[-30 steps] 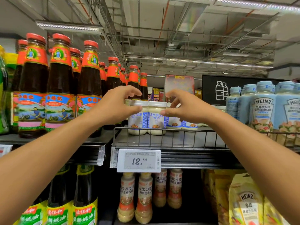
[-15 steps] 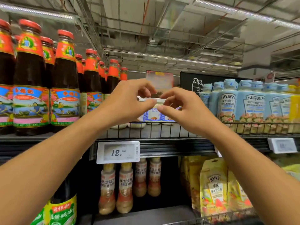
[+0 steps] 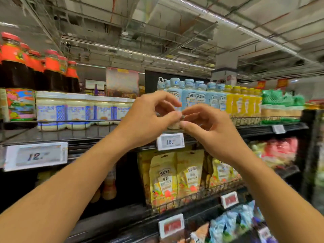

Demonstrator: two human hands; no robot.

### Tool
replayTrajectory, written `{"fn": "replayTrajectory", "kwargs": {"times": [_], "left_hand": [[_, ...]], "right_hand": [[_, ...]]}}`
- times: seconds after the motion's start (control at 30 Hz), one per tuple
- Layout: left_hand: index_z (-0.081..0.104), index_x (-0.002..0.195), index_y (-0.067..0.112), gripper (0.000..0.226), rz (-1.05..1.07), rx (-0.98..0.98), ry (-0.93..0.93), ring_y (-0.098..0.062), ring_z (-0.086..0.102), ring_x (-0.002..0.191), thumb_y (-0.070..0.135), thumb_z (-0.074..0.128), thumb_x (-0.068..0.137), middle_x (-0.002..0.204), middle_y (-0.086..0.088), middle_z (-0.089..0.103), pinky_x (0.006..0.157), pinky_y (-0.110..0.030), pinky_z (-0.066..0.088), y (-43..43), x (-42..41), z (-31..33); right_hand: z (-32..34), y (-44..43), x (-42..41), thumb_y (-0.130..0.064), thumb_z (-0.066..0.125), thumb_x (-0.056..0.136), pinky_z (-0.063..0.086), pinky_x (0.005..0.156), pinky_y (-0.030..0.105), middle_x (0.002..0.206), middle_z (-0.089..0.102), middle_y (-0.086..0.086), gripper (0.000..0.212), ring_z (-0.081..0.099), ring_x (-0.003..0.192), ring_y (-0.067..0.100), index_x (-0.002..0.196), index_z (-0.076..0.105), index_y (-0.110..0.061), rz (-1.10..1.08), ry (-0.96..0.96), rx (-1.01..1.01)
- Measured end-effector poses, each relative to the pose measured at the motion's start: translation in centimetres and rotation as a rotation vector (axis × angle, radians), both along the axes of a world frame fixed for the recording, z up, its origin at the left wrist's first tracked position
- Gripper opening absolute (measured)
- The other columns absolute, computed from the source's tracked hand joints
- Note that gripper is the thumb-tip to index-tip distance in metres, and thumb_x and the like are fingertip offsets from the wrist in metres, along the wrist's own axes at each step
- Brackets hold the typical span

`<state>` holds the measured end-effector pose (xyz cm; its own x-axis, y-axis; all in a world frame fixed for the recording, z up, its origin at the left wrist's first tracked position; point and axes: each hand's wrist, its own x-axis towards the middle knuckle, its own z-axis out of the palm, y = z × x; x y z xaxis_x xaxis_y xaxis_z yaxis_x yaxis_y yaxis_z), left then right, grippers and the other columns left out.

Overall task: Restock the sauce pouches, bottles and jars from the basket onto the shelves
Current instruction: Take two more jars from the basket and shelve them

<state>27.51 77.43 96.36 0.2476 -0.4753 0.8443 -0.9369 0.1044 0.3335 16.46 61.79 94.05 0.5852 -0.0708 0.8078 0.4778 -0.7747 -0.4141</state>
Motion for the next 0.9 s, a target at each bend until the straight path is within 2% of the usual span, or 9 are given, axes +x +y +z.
{"fn": "replayTrajectory", "kwargs": {"times": [0.1, 0.17, 0.3, 0.37, 0.47, 0.57, 0.7, 0.8, 0.9], "left_hand": [[0.069, 0.092, 0.03, 0.008, -0.093, 0.023, 0.077, -0.01, 0.068, 0.078, 0.029, 0.072, 0.085, 0.082, 0.008, 0.071, 0.072, -0.028, 0.056, -4.2, -2.2, -1.5], [0.069, 0.092, 0.032, 0.008, -0.167, 0.046, 0.125, -0.009, 0.068, 0.077, 0.027, 0.072, 0.087, 0.08, 0.012, 0.071, 0.071, -0.03, 0.057, -7.1, -4.0, -2.7], [0.07, 0.093, 0.034, 0.009, -0.307, 0.099, 0.222, -0.014, 0.069, 0.08, 0.032, 0.07, 0.084, 0.082, 0.01, 0.071, 0.074, -0.039, 0.058, -12.5, -8.1, -5.7], [0.07, 0.094, 0.031, 0.01, -0.38, 0.136, 0.267, -0.02, 0.07, 0.081, 0.031, 0.07, 0.084, 0.082, 0.007, 0.071, 0.075, -0.043, 0.059, -15.2, -10.3, -7.5], [0.07, 0.092, 0.033, 0.01, -0.473, 0.156, 0.325, -0.02, 0.069, 0.079, 0.031, 0.07, 0.082, 0.08, 0.006, 0.071, 0.072, -0.04, 0.058, -19.1, -13.5, -10.1], [0.07, 0.089, 0.035, 0.009, -0.569, 0.191, 0.402, -0.013, 0.069, 0.075, 0.03, 0.07, 0.082, 0.078, 0.007, 0.071, 0.065, -0.026, 0.056, -22.8, -16.5, -12.8], [0.07, 0.092, 0.037, 0.012, -0.664, 0.263, 0.52, -0.022, 0.07, 0.079, 0.029, 0.07, 0.083, 0.084, 0.0, 0.072, 0.066, -0.024, 0.055, -27.5, -19.8, -16.4], [0.07, 0.09, 0.038, 0.02, -0.738, 0.329, 0.572, -0.015, 0.07, 0.076, 0.018, 0.07, 0.09, 0.08, 0.005, 0.072, 0.067, -0.024, 0.054, -30.7, -21.8, -18.9], [0.069, 0.091, 0.03, 0.022, -0.799, 0.391, 0.637, -0.009, 0.068, 0.071, 0.008, 0.068, 0.091, 0.077, 0.01, 0.071, 0.065, -0.021, 0.054, -33.6, -23.3, -21.3]], "right_hand": [[-1.7, -3.1, -4.0, -0.023, 0.074, 0.088, 0.058, 0.076, 0.037, 0.09, 0.072, -0.003, 0.018, 0.07, 0.084, 0.012, 0.105, 0.069, -0.019, -0.063, -0.008, 0.063], [-3.0, -5.2, -6.9, -0.024, 0.075, 0.088, 0.056, 0.074, 0.044, 0.086, 0.071, -0.002, 0.017, 0.07, 0.08, 0.014, 0.104, 0.068, -0.021, -0.107, -0.01, 0.099], [-5.8, -9.2, -12.9, -0.036, 0.074, 0.084, 0.058, 0.075, 0.048, 0.086, 0.071, -0.005, 0.019, 0.07, 0.08, 0.015, 0.101, 0.067, -0.032, -0.188, 0.001, 0.184], [-7.3, -11.1, -15.8, -0.042, 0.072, 0.084, 0.06, 0.074, 0.044, 0.088, 0.072, -0.007, 0.022, 0.071, 0.082, 0.017, 0.103, 0.067, -0.034, -0.223, 0.006, 0.209], [-9.7, -13.8, -19.9, -0.043, 0.071, 0.086, 0.059, 0.072, 0.036, 0.092, 0.072, -0.003, 0.022, 0.071, 0.083, 0.019, 0.106, 0.067, -0.035, -0.272, 0.018, 0.251], [-12.4, -16.1, -23.6, -0.04, 0.072, 0.086, 0.056, 0.067, 0.028, 0.087, 0.072, -0.002, 0.018, 0.07, 0.075, 0.016, 0.103, 0.068, -0.038, -0.338, 0.032, 0.326], [-15.8, -18.8, -27.5, -0.035, 0.075, 0.082, 0.061, 0.07, 0.041, 0.084, 0.073, 0.002, 0.018, 0.071, 0.075, 0.018, 0.099, 0.07, -0.031, -0.433, 0.039, 0.473], [-18.2, -20.6, -29.7, -0.019, 0.075, 0.083, 0.059, 0.069, 0.038, 0.082, 0.072, 0.01, 0.016, 0.068, 0.071, 0.017, 0.098, 0.07, -0.019, -0.502, 0.039, 0.567], [-20.3, -22.3, -31.3, -0.005, 0.074, 0.087, 0.056, 0.067, 0.034, 0.082, 0.07, 0.019, 0.016, 0.066, 0.067, 0.019, 0.097, 0.068, -0.016, -0.57, 0.048, 0.655]]}}
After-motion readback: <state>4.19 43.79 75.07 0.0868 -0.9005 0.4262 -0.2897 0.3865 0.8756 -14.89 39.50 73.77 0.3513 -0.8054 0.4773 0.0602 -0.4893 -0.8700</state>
